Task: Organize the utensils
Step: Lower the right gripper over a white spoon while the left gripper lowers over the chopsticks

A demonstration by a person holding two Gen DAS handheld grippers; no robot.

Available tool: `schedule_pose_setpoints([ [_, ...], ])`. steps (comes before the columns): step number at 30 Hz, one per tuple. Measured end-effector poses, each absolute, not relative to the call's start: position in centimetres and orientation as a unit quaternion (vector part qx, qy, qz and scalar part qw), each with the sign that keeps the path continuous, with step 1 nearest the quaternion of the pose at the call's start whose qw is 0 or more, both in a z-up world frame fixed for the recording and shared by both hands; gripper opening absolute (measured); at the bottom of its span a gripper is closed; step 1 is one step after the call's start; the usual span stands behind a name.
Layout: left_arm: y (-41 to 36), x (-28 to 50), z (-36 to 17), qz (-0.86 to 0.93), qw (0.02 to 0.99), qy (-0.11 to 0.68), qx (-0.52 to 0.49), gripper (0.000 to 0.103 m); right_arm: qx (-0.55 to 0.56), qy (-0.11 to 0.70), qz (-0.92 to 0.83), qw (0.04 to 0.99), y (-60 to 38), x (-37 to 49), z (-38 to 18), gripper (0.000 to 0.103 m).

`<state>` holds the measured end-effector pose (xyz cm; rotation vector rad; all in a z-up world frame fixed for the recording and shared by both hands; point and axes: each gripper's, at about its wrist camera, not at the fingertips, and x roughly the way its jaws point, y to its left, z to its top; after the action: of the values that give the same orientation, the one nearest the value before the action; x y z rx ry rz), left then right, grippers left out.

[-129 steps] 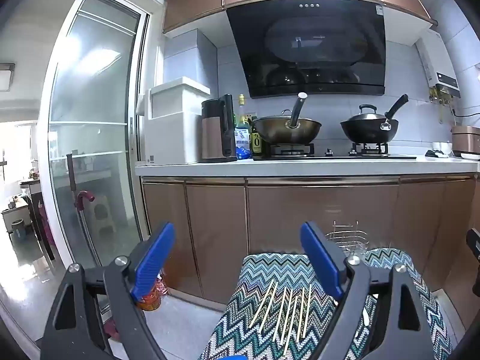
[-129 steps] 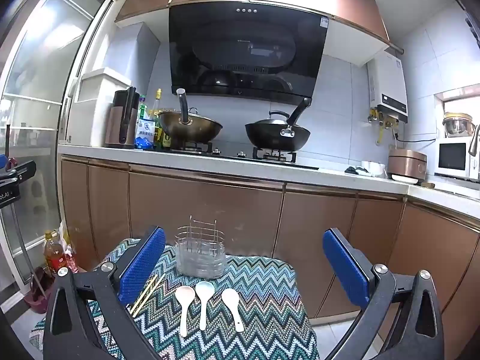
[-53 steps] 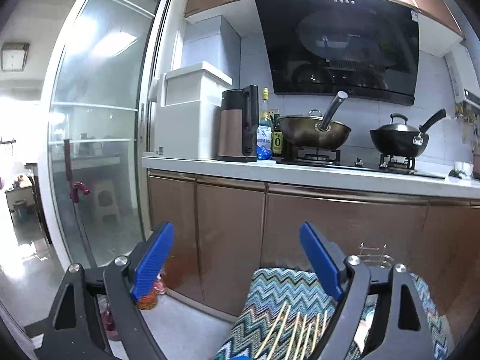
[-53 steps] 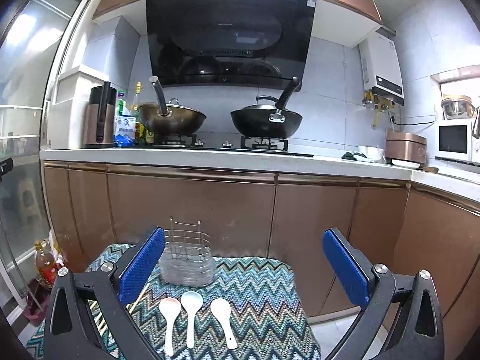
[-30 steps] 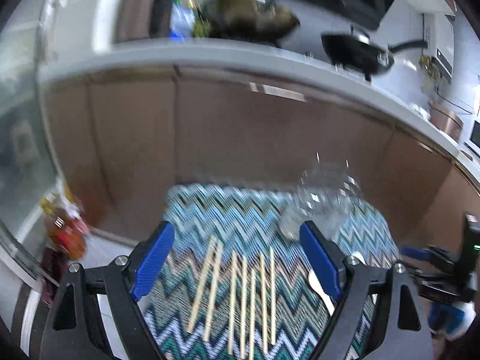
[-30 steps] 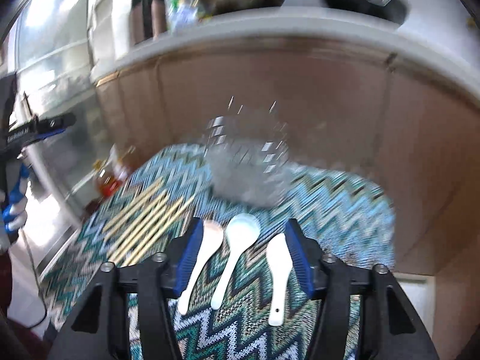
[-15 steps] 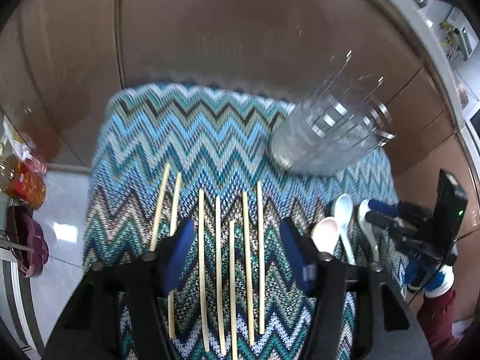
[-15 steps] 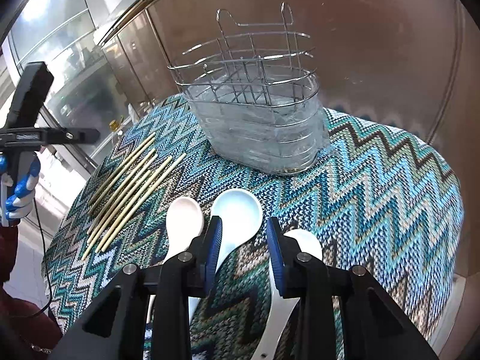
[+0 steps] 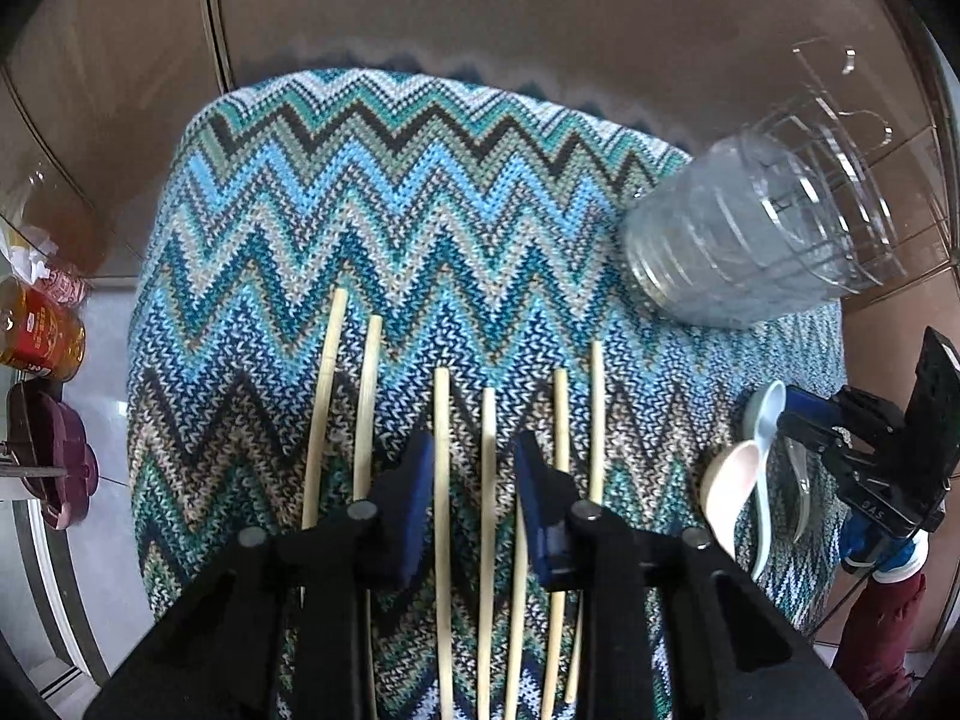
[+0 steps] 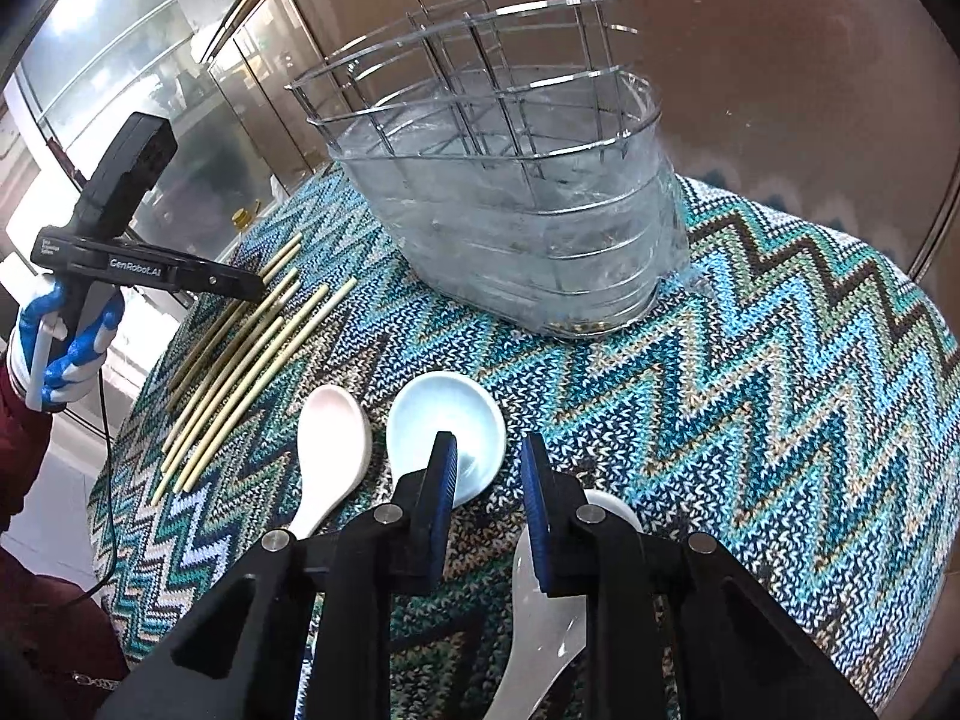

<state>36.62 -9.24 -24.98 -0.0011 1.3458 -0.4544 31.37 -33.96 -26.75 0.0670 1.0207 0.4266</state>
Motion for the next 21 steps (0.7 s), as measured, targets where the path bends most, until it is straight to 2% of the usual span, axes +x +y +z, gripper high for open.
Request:
schedule_pose_setpoints([
  [6,-9.8,37.5,-26.2,-0.206,0.751,0.628,0.002,0.018,0.015,0.491,0.218,0.843,-33.5,32.3,-26.5,0.02],
  [21,-9.5,38.7,-27.2,-0.2,0.742,0.64,0.024,0.016,0.029,0.519,0.253,0.816,-32.4,34.4,-28.5,0.02],
])
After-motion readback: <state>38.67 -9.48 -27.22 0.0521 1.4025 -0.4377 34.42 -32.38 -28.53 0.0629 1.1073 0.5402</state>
